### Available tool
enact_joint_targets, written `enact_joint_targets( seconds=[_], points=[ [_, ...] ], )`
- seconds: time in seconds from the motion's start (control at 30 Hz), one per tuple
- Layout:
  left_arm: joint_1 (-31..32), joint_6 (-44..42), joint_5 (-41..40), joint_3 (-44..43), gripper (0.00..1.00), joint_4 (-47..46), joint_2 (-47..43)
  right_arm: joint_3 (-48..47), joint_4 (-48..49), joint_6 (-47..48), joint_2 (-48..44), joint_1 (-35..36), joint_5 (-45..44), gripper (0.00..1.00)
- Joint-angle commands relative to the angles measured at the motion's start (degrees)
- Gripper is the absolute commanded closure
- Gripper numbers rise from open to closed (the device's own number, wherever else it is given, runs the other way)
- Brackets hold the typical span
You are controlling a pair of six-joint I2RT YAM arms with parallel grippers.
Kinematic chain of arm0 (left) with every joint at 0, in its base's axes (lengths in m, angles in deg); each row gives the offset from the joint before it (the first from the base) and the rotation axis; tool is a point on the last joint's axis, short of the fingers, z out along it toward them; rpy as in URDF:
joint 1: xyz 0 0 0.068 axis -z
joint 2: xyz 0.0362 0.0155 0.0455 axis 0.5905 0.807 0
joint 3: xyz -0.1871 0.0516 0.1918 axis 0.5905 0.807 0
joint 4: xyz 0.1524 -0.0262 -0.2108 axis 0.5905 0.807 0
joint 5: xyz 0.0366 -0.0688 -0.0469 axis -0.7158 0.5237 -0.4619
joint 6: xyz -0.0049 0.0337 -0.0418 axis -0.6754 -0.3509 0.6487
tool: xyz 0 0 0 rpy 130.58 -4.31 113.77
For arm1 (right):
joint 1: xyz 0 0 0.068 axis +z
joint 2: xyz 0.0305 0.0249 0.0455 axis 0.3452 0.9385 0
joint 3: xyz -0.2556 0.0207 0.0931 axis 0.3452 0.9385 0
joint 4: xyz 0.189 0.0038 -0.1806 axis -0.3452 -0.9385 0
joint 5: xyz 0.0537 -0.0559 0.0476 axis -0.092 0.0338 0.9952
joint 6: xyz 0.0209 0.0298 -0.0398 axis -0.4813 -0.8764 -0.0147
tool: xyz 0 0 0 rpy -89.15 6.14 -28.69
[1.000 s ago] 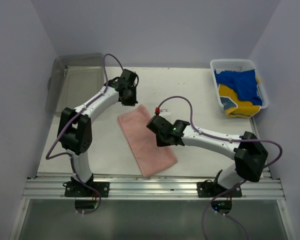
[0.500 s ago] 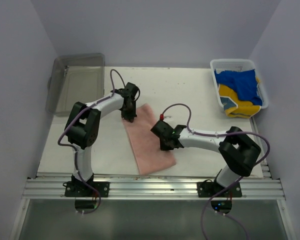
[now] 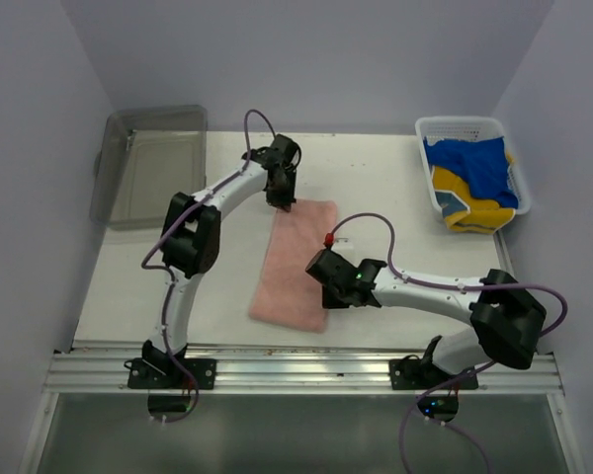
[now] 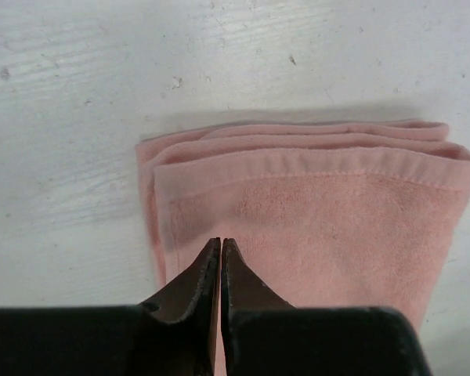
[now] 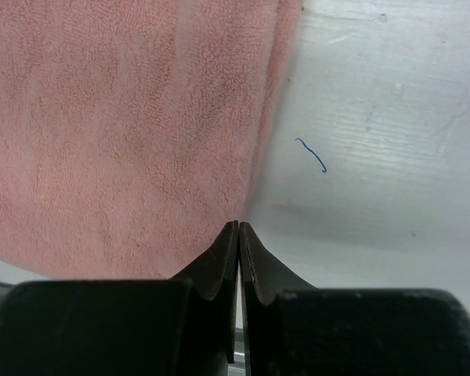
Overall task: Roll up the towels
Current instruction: Fold the towel
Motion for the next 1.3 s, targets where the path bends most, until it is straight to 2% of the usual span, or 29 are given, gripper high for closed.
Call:
enact_joint_targets(
  seconds=[0.0, 0.03, 0.2, 0.23, 0.3, 0.43, 0.6, 0.7, 0.87, 1.03, 1.13, 1.17, 1.2, 1.27],
  points=[
    [-0.72, -3.04, -1.56, -2.38, 0.93, 3.05, -10.25, -3.66, -4.91, 3.17, -3.08, 0.41, -3.35, 0.93],
    [-0.72, -3.04, -1.56, -0.12, 0.91, 3.49, -12.20, -3.93, -5.00, 4.66, -3.17, 0.49, -3.26, 0.90],
    [-0.72, -1.29, -3.24, 12.80, 0.91, 3.06, -26.15, -5.51, -5.18, 7.48, -3.52, 1.19, -2.91, 0.89],
    [-0.72, -0.67, -2.97, 19.53, 0.92, 0.80, -28.36, -6.21, -5.09, 8.18, -3.18, 1.54, -3.00, 0.90],
    [-0.72, 1.44, -2.71, 25.72, 0.96, -1.06, -33.56, -6.92, -4.92, 8.36, -2.65, 2.42, -2.91, 0.90],
    [-0.80, 4.17, -2.09, 40.03, 0.98, -3.61, -39.36, -6.83, -4.04, 8.19, -0.89, 3.22, -2.74, 0.90],
    [-0.72, 3.99, -5.42, 45.25, 0.85, -4.06, -43.33, -7.80, -2.72, 9.59, 1.22, 3.31, -2.74, 0.90],
    [-0.80, 3.82, -3.95, 45.96, 0.83, -4.67, -42.89, -10.25, -4.37, 10.82, 3.33, 3.22, -2.91, 0.90],
    [-0.72, 5.31, -0.07, 49.73, 0.76, -6.26, -45.87, -10.61, -4.65, 11.62, 1.49, 3.22, -4.40, 0.88],
    [-0.72, 5.40, 1.68, 52.89, 0.76, -4.33, -49.74, -11.14, -4.91, 10.83, 1.40, 3.22, -5.02, 0.88],
    [-0.63, 5.22, 5.46, 55.88, 0.69, -4.32, -52.81, -11.84, -5.26, 9.69, 1.22, 3.30, -5.90, 0.88],
    [-0.46, 5.31, 6.25, 56.59, 0.61, -4.41, -53.95, -12.02, -5.35, 9.42, 1.14, 3.22, -6.07, 0.88],
    [-0.37, 5.31, 7.74, 57.29, 0.60, -4.50, -54.49, -12.28, -5.44, 9.16, 0.87, 3.30, -6.25, 0.88],
    [-0.19, 5.75, 8.80, 59.49, 0.51, -4.67, -55.98, -12.46, -5.44, 9.07, 0.43, 3.31, -6.08, 0.87]
  ],
)
